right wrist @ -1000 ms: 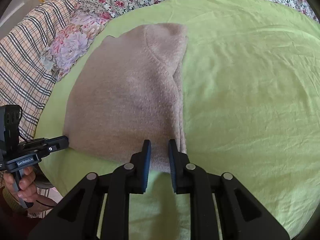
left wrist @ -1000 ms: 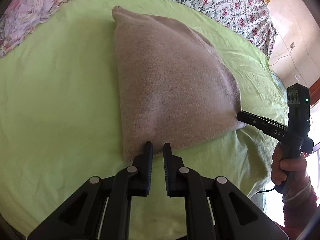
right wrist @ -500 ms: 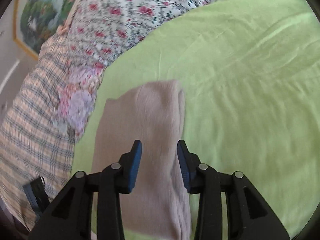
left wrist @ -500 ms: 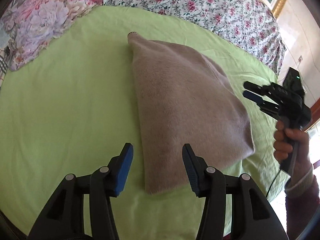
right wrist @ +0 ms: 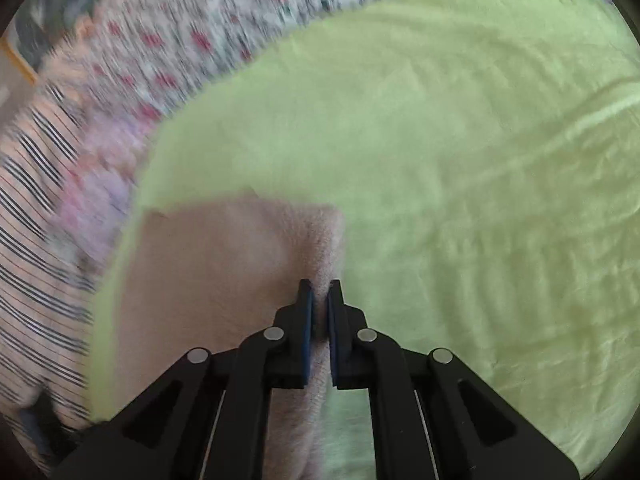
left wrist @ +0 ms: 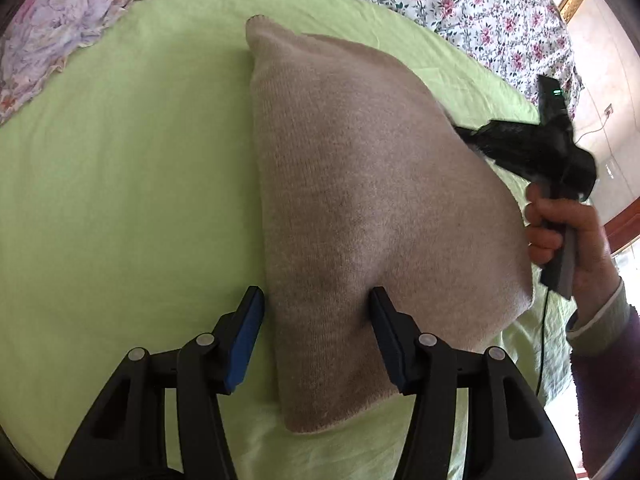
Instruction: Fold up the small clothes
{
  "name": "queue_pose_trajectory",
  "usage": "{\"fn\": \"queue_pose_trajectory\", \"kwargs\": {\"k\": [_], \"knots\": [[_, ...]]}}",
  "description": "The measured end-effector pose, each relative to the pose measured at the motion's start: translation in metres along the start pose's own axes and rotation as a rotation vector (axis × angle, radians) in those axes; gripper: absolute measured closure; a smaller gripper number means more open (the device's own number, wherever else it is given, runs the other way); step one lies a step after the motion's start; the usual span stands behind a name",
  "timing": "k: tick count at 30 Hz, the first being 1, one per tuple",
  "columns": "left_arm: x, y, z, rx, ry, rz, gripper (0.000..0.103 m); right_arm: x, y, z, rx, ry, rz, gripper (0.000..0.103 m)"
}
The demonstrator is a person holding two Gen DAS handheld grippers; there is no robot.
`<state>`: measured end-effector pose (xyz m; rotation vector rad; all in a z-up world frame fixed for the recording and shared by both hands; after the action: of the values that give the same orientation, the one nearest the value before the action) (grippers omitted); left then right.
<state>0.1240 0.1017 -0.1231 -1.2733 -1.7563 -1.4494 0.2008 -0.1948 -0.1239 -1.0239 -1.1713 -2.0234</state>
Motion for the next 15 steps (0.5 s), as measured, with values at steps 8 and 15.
{"fn": "queue_pose_trajectory", "kwargs": {"k": [8,15], "knots": [[0.006,-0.003,-0.004,-0.014,0.019,-0.013,0.047,0.089,-0.029,0.051,0.075,0.098,-0.122,0.084],[0.003,-0.009,-0.008,-0.032,0.028,0.002,0.047,0.054,-0.087,0.027,0.071,0.01,-0.007,0.085]]}}
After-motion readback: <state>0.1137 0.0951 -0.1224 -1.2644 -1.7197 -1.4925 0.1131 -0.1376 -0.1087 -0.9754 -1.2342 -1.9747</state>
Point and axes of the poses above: each gripper's, at about its wrist camera, not at the fingertips, and x roughly against the way its jaws point, z to its left, y to its top, the point moved 9 cm from there along -x, roughly the way its jaws point, and after that the axes turned 2 degrees about -x, right-handed, at the moved point
